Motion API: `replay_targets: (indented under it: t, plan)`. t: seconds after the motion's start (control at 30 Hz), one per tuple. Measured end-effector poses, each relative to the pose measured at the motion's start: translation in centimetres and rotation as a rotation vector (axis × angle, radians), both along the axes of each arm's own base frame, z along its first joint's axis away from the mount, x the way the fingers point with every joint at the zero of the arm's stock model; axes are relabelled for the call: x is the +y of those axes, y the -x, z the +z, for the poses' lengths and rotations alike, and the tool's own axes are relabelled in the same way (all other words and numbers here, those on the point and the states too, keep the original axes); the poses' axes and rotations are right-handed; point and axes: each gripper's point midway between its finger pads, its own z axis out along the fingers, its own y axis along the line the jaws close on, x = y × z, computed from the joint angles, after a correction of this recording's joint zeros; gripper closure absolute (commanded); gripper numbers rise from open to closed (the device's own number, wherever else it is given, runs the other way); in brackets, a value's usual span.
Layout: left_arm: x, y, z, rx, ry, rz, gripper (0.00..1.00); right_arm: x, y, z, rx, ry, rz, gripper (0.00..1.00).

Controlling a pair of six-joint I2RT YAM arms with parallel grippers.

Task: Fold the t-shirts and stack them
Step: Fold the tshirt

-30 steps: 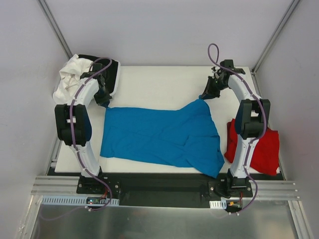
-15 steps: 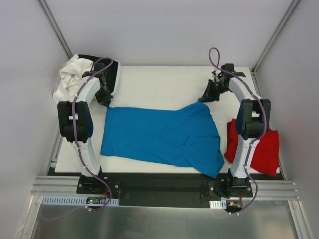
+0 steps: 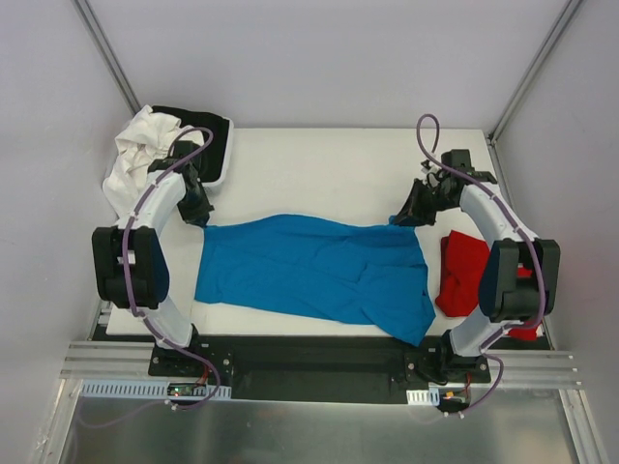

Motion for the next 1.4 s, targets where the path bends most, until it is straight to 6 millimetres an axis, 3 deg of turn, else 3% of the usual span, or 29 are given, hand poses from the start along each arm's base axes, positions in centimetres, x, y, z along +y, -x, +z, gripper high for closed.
replay_targets:
  t: [0.2, 0.43, 0.83, 1.13, 1.4]
  plan:
    - [0.0, 2.6, -0.3, 0.02, 0.0, 0.0, 1.0, -0.2, 2.9, -0.8, 0.029, 0.003, 0.0, 0.99]
    - [0.0, 4.2, -0.8, 0.038, -0.001, -0.001, 1.0, -0.7, 5.6, -1.5, 0.043, 0.026, -0.021, 0.99]
    - [0.1, 4.4, -0.9, 0.042, -0.003, -0.01, 1.0, -1.9, 9.0, -1.2, 0.009, -0.001, -0.132, 0.99]
    - [0.1, 4.3, -1.0, 0.046, -0.006, -0.029, 1.0, -4.6, 10.5, -1.1, -0.005, -0.026, -0.26, 0.99]
    - [-0.1, 4.3, -1.2, 0.053, 0.006, -0.041, 1.0, -4.1, 13.5, -3.1, 0.053, -0.032, -0.254, 0.99]
